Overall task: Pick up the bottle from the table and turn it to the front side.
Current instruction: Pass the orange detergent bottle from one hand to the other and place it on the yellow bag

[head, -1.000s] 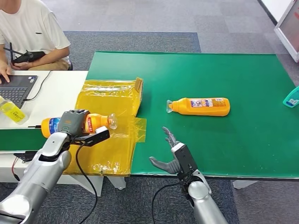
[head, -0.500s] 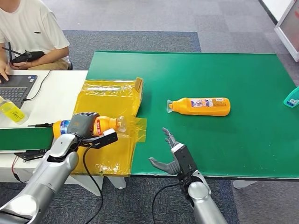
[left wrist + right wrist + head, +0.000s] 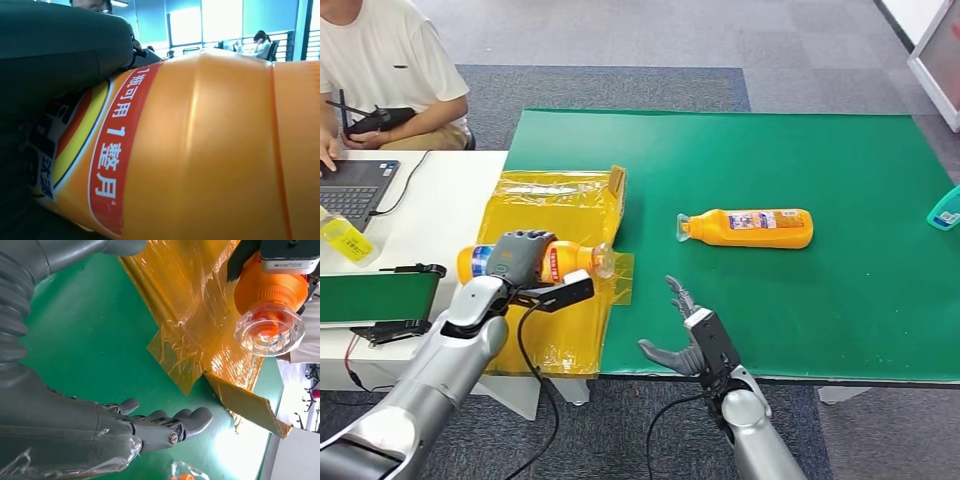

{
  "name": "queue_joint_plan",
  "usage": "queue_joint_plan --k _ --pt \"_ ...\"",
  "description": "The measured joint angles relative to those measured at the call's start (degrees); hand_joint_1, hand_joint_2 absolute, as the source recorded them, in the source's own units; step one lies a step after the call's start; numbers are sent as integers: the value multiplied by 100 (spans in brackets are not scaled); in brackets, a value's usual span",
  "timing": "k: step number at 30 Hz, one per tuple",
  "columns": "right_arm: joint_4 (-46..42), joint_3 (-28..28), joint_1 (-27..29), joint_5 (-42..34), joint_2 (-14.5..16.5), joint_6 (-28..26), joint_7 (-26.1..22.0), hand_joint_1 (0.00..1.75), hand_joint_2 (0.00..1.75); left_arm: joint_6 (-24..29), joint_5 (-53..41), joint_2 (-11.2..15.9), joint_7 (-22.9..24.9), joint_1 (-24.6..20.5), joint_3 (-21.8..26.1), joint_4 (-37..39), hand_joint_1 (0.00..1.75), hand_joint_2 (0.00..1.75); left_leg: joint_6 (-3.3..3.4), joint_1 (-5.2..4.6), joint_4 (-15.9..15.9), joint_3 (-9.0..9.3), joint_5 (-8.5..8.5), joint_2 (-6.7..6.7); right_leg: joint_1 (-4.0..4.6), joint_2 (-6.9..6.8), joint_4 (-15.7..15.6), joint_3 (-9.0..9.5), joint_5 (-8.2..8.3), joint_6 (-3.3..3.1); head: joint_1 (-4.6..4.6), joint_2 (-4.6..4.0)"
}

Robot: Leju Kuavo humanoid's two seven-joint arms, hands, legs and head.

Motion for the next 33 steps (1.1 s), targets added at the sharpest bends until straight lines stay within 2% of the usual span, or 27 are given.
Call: queue_joint_plan --k 7,21,33 --pt "65 0 -12 0 0 38 -21 0 175 80 -74 -28 121 -30 -71 171 175 175 0 0 0 -1 0 0 0 0 0 -1 0 0 -1 0" --pt "217 58 -88 0 0 134 -37 0 175 311 97 -380 27 -98 -100 762 175 175 1 0 0 -4 0 0 0 0 0 -3 0 0 0 0" --pt "307 27 -90 -10 -30 67 -144 0 175 439 -31 -455 47 -202 -129 1089 175 175 1 0 0 -3 1 0 -1 0 0 -3 1 1 1 0"
